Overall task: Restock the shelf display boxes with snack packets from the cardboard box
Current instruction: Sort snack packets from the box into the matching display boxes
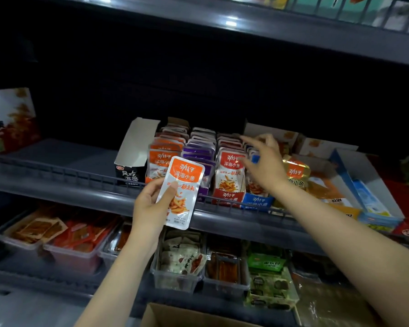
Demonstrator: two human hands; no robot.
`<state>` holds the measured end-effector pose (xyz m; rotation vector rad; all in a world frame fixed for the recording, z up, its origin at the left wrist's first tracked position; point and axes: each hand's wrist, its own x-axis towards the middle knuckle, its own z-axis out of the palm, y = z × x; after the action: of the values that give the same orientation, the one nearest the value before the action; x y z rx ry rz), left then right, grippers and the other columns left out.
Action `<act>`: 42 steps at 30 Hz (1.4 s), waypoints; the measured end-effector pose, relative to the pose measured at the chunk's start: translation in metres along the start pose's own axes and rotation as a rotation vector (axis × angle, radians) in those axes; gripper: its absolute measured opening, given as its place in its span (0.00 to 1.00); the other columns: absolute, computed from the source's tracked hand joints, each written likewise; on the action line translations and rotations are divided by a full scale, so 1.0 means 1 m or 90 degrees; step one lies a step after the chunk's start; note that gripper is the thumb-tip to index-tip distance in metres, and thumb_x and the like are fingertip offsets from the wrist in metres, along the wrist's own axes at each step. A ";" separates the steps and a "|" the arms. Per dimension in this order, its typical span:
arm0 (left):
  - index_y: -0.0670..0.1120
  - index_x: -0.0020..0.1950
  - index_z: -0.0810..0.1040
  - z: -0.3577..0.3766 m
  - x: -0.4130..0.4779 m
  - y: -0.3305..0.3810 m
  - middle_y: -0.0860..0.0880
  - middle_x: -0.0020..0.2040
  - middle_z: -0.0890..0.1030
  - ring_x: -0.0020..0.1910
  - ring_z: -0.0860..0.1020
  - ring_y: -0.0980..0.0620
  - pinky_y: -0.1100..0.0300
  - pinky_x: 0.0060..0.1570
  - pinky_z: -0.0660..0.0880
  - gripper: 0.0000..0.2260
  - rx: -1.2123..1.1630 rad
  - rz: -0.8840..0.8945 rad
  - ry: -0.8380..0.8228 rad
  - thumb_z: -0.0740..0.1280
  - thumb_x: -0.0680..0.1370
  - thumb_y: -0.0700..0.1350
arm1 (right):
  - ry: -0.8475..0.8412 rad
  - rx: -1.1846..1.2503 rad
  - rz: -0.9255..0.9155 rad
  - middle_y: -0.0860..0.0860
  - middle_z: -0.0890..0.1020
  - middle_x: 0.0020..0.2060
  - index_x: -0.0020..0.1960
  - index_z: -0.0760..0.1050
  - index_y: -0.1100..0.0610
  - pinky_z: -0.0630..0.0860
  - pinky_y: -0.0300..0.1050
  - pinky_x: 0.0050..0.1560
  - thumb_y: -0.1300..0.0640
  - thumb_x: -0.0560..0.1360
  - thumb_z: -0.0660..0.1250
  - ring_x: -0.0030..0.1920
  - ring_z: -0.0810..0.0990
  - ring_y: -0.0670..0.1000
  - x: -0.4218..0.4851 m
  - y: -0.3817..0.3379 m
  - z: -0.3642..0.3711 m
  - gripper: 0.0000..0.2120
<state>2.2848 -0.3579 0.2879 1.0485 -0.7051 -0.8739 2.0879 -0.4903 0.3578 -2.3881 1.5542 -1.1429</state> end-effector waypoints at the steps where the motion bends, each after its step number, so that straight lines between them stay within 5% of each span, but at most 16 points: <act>1: 0.51 0.50 0.79 -0.001 0.001 0.002 0.52 0.47 0.85 0.41 0.83 0.56 0.64 0.36 0.78 0.04 -0.007 0.008 0.003 0.69 0.76 0.45 | 0.014 0.063 -0.029 0.49 0.69 0.63 0.68 0.70 0.46 0.67 0.38 0.65 0.52 0.76 0.68 0.64 0.68 0.45 -0.001 -0.016 -0.007 0.22; 4: 0.51 0.50 0.79 -0.004 0.003 0.013 0.52 0.45 0.85 0.40 0.83 0.56 0.64 0.34 0.79 0.05 -0.020 0.035 -0.013 0.70 0.75 0.45 | -0.155 0.226 -0.116 0.43 0.77 0.55 0.64 0.72 0.48 0.75 0.33 0.57 0.52 0.77 0.66 0.53 0.76 0.36 -0.008 -0.069 -0.022 0.15; 6: 0.51 0.50 0.80 -0.005 0.003 0.020 0.52 0.43 0.85 0.39 0.83 0.56 0.65 0.34 0.78 0.05 -0.022 0.052 -0.036 0.70 0.74 0.45 | -0.365 0.290 -0.096 0.44 0.79 0.52 0.63 0.71 0.49 0.78 0.33 0.48 0.55 0.75 0.69 0.51 0.80 0.40 -0.013 -0.092 -0.022 0.18; 8: 0.50 0.50 0.79 -0.010 0.004 0.026 0.53 0.42 0.85 0.38 0.83 0.57 0.66 0.33 0.78 0.05 -0.023 0.068 -0.038 0.70 0.75 0.44 | -0.450 0.300 -0.090 0.47 0.80 0.52 0.61 0.72 0.52 0.80 0.36 0.43 0.61 0.74 0.70 0.49 0.82 0.45 -0.012 -0.105 -0.016 0.17; 11: 0.51 0.55 0.76 -0.026 0.014 0.024 0.53 0.48 0.84 0.47 0.83 0.58 0.66 0.41 0.78 0.07 0.020 0.127 -0.003 0.65 0.79 0.44 | -0.310 0.290 -0.126 0.45 0.79 0.49 0.54 0.74 0.51 0.80 0.41 0.49 0.63 0.74 0.71 0.52 0.80 0.46 -0.002 -0.120 -0.007 0.13; 14: 0.53 0.63 0.72 -0.052 0.028 0.012 0.53 0.60 0.77 0.60 0.76 0.55 0.60 0.57 0.73 0.11 0.236 0.205 0.056 0.59 0.81 0.49 | -0.174 0.245 -0.155 0.41 0.77 0.47 0.53 0.73 0.49 0.77 0.40 0.52 0.61 0.74 0.71 0.51 0.78 0.44 0.011 -0.127 0.004 0.12; 21: 0.50 0.73 0.67 -0.070 0.038 -0.005 0.51 0.71 0.69 0.73 0.59 0.49 0.50 0.73 0.55 0.24 0.622 0.302 -0.034 0.52 0.80 0.59 | -0.094 0.031 -0.218 0.46 0.81 0.51 0.61 0.76 0.50 0.77 0.42 0.51 0.56 0.75 0.70 0.49 0.78 0.44 0.012 -0.124 0.041 0.15; 30: 0.53 0.78 0.52 -0.062 0.039 -0.011 0.54 0.77 0.58 0.77 0.46 0.54 0.53 0.76 0.40 0.24 0.638 0.270 -0.084 0.52 0.82 0.54 | -0.249 -0.099 -0.174 0.50 0.81 0.56 0.60 0.76 0.51 0.76 0.49 0.57 0.53 0.73 0.71 0.56 0.79 0.50 0.019 -0.129 0.069 0.16; 37: 0.53 0.78 0.50 -0.059 0.040 -0.019 0.56 0.78 0.53 0.77 0.42 0.56 0.56 0.73 0.34 0.24 0.668 0.270 -0.098 0.52 0.83 0.54 | -0.053 -0.162 -0.200 0.49 0.77 0.53 0.55 0.73 0.52 0.64 0.46 0.62 0.53 0.71 0.73 0.57 0.73 0.51 0.020 -0.132 0.076 0.15; 42: 0.52 0.78 0.54 -0.056 0.037 -0.020 0.55 0.78 0.55 0.77 0.44 0.54 0.54 0.74 0.38 0.24 0.656 0.291 -0.076 0.53 0.82 0.52 | -0.075 -0.121 -0.170 0.50 0.72 0.58 0.56 0.72 0.53 0.61 0.44 0.63 0.53 0.72 0.72 0.61 0.69 0.51 0.022 -0.133 0.069 0.16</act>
<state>2.3442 -0.3708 0.2534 1.6368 -1.5009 -0.1213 2.2365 -0.4659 0.3776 -2.7989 1.3974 -0.9062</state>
